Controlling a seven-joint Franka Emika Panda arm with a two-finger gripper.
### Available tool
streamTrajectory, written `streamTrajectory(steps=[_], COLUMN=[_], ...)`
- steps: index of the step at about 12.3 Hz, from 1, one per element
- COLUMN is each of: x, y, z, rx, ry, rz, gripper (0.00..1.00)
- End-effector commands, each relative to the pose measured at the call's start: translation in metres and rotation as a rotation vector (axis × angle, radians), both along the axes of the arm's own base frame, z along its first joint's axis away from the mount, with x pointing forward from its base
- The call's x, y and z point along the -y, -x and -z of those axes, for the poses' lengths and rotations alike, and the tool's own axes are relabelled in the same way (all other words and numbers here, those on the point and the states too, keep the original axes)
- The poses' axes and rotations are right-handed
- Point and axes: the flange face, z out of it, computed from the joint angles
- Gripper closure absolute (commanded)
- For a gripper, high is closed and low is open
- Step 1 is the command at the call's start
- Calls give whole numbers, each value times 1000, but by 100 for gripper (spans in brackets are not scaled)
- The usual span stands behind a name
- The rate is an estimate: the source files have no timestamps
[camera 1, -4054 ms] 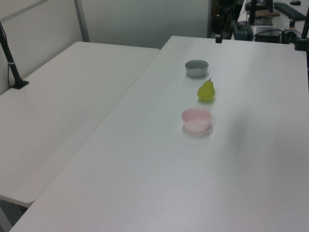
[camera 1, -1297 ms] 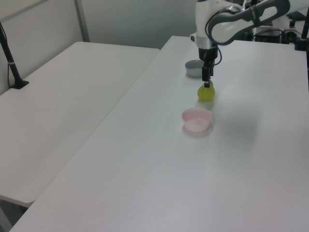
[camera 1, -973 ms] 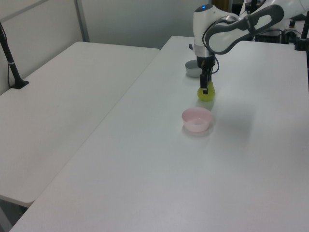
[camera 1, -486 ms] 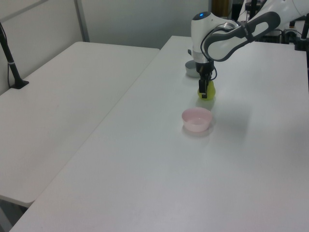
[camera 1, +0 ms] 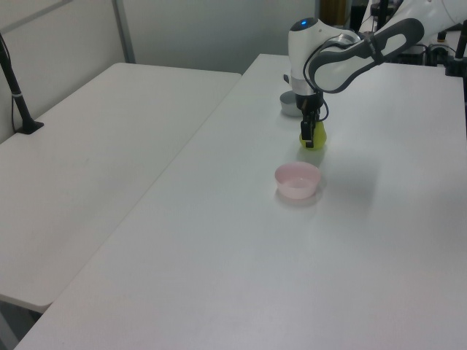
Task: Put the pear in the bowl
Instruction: 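Close the gripper around the green pear, then lift the pear up off the table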
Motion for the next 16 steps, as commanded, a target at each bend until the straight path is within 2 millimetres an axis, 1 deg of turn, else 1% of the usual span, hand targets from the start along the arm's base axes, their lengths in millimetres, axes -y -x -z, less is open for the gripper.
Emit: streamTrajectory(steps=[1,2,4,7,9,10,11,13,15,16], x=[3,4,8,10,11,11,6,-13,-63,-85], y=[7,7,9,21,25,26,26,25,24,25], z=[-60,-77,-104,-170,-200,-204,-206,-202,-194,-189], rx=[6,5,0,40,44,48,52,45,39,33], ry=[18,19,21,18,-20,-45,-48,-51,-68,-74], rz=[38,46,56,73,88,88,84,65,56,49], gripper=[53,53,53,54,53,53,53,53,53,53])
